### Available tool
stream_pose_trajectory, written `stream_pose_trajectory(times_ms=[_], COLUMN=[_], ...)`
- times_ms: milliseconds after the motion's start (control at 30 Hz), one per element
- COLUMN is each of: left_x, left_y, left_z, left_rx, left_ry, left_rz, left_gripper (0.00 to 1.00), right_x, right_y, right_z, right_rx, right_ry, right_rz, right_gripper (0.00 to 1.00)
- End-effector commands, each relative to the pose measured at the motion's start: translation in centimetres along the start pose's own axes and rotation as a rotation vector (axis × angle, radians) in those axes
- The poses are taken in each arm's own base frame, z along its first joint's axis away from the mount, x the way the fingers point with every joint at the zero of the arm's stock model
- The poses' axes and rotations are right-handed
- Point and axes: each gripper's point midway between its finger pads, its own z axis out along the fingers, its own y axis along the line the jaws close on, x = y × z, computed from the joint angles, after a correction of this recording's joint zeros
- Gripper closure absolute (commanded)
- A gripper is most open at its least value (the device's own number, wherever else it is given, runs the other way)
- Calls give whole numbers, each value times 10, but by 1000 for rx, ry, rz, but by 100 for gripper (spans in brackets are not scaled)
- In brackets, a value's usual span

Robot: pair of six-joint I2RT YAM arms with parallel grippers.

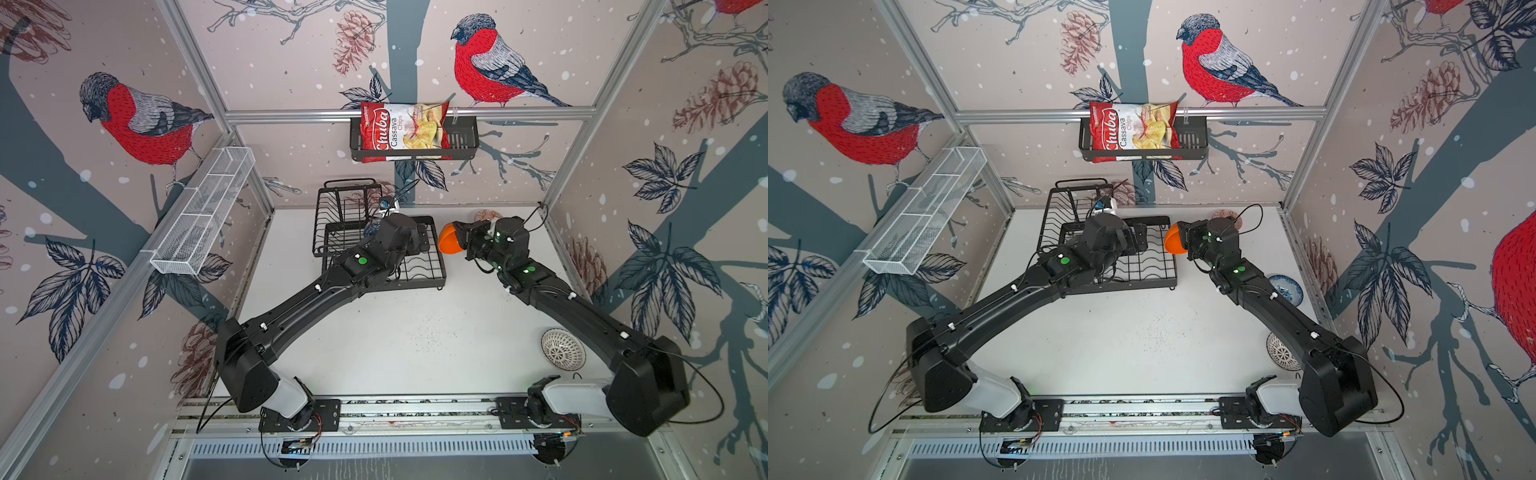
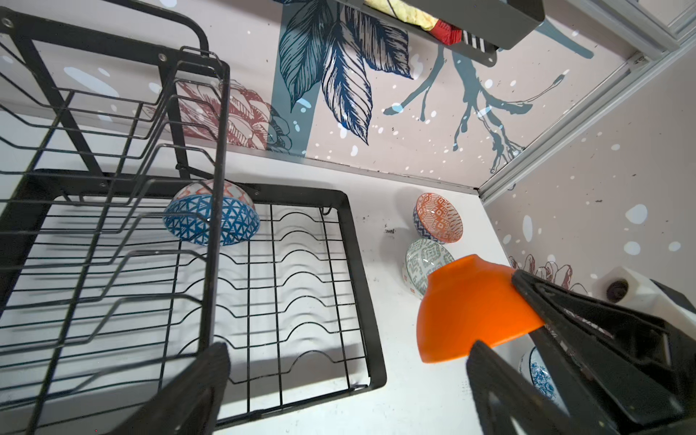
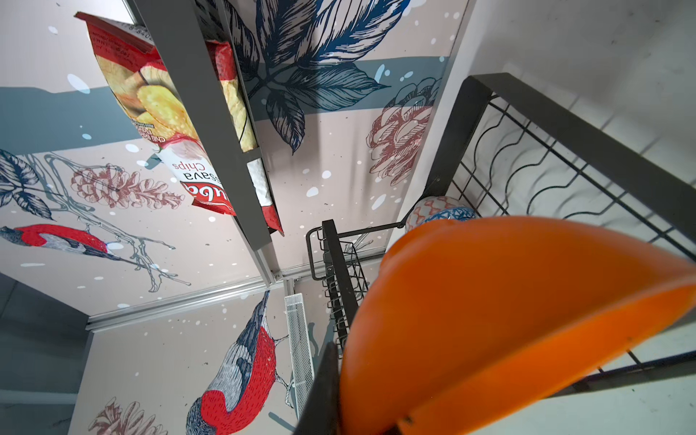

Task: Load the bowls into the dish rack
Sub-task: 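Carry the orange bowl with the left gripper over the rack while the right withdraws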

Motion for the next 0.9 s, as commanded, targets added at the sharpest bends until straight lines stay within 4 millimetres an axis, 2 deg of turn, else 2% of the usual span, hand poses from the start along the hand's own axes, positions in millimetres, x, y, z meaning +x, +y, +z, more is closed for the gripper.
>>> stream_pose_trajectory(times_ms=[0, 133, 367, 500, 667, 767, 867], left_x=[8, -2, -21, -27, -35, -41, -45], left_y=[5, 5, 1, 2, 17, 17, 18], left_z=[-4, -9, -14, -18, -11, -11, -11], left_rx=[-15, -21, 71, 100, 122, 150, 173], left_ry=[93, 142, 200, 209, 188, 170, 170], left_rz=[24, 45, 132, 179, 180, 213, 235], left_gripper=[2, 2, 2, 2, 2, 2, 2], right_x=[10, 16, 24, 29, 33, 35, 40], right_y=[26, 29, 27, 16, -8, -15, -11], right_z=[1, 8, 29, 42, 63, 76, 91], right_rx=[-132, -194, -244, -210, -164, -182, -208], right_ry=[48, 71, 82, 82, 94, 95, 112], right_rz=[-59, -78, -102, -100, -89, -67, -76], right_gripper=[100, 100, 100, 100, 100, 100, 100])
